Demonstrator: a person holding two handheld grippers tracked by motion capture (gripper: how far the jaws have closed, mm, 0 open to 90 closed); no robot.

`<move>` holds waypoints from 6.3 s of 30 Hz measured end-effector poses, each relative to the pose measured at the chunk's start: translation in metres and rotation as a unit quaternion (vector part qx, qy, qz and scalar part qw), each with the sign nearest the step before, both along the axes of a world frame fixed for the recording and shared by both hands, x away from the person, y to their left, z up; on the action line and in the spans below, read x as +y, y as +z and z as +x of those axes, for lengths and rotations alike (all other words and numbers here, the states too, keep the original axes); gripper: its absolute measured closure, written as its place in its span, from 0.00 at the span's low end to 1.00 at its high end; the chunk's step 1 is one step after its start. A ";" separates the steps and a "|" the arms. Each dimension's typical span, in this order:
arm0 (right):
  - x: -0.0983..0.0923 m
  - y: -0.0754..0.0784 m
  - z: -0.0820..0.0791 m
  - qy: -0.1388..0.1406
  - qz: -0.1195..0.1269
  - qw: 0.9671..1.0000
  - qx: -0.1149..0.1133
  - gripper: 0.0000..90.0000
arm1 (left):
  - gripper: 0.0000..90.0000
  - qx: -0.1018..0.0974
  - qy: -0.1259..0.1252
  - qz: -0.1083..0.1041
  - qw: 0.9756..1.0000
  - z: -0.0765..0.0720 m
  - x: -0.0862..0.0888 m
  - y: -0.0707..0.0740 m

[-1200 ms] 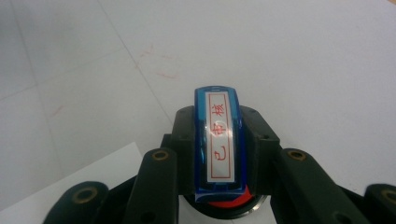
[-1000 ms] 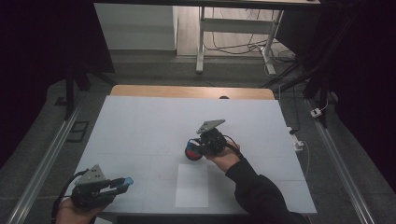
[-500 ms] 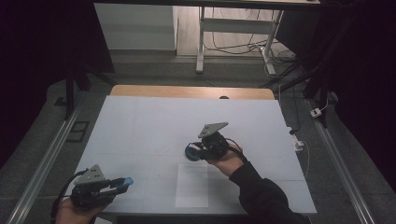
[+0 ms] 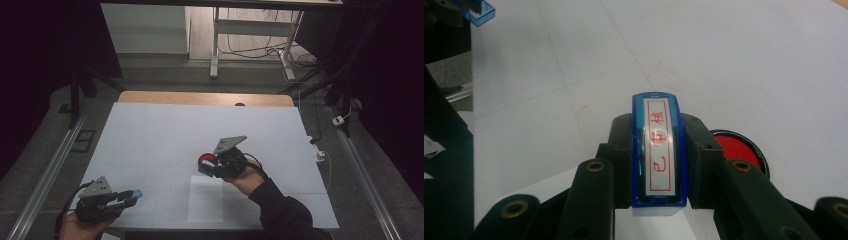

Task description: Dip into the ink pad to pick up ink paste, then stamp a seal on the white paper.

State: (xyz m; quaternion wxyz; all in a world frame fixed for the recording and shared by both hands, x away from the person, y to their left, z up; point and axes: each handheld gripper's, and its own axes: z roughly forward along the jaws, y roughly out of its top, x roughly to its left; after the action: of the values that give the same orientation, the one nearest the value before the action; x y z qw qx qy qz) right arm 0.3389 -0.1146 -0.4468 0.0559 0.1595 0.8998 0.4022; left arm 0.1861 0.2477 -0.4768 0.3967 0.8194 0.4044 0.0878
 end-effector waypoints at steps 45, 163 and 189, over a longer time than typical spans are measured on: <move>-0.015 0.012 -0.040 0.025 0.023 0.999 0.000 0.78 | 0.76 0.000 0.001 -0.004 1.000 0.000 0.001 0.000; 0.004 -0.057 -0.029 0.029 -0.061 0.998 0.013 0.78 | 0.76 0.002 -0.003 -0.005 1.000 0.001 0.001 0.000; 0.007 -0.055 -0.030 0.033 -0.073 0.997 0.005 0.78 | 0.76 0.003 -0.003 -0.005 1.000 0.001 0.001 0.000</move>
State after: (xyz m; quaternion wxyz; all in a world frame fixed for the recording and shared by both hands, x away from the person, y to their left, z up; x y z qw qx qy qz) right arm 0.3090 -0.1072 -0.5022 0.0496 0.1271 0.9319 0.3362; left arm 0.1870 0.2487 -0.4768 0.4002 0.8186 0.4036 0.0825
